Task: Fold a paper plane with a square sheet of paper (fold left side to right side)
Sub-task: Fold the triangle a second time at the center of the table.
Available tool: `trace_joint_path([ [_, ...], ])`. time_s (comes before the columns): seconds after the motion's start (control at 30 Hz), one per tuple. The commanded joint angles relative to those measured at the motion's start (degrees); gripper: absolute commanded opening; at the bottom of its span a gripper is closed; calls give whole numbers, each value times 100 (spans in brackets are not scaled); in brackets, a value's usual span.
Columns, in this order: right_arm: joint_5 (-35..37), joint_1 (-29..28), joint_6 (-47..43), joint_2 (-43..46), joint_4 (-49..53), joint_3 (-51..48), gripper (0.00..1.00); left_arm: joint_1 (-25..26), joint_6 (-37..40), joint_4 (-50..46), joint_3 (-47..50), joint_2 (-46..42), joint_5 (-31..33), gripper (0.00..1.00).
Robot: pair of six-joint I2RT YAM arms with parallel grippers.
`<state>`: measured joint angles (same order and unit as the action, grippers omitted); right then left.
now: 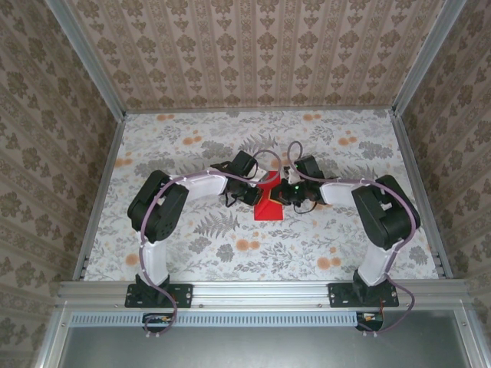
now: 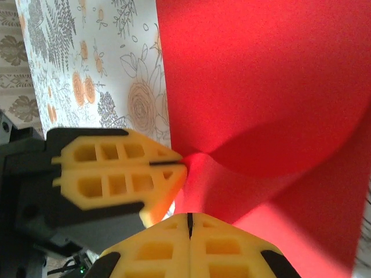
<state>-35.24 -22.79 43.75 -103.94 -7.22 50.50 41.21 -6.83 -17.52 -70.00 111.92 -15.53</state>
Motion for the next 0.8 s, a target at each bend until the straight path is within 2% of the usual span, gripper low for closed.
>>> trace_joint_path([
  [0.0, -154, -51, 81, -159, -214, 219, 0, 36, 104, -90, 60, 164, 102, 0],
  [0.77, 670, -44, -733, -386, 1052, 364, 0, 63, 94, -207, -88, 203, 322, 0],
])
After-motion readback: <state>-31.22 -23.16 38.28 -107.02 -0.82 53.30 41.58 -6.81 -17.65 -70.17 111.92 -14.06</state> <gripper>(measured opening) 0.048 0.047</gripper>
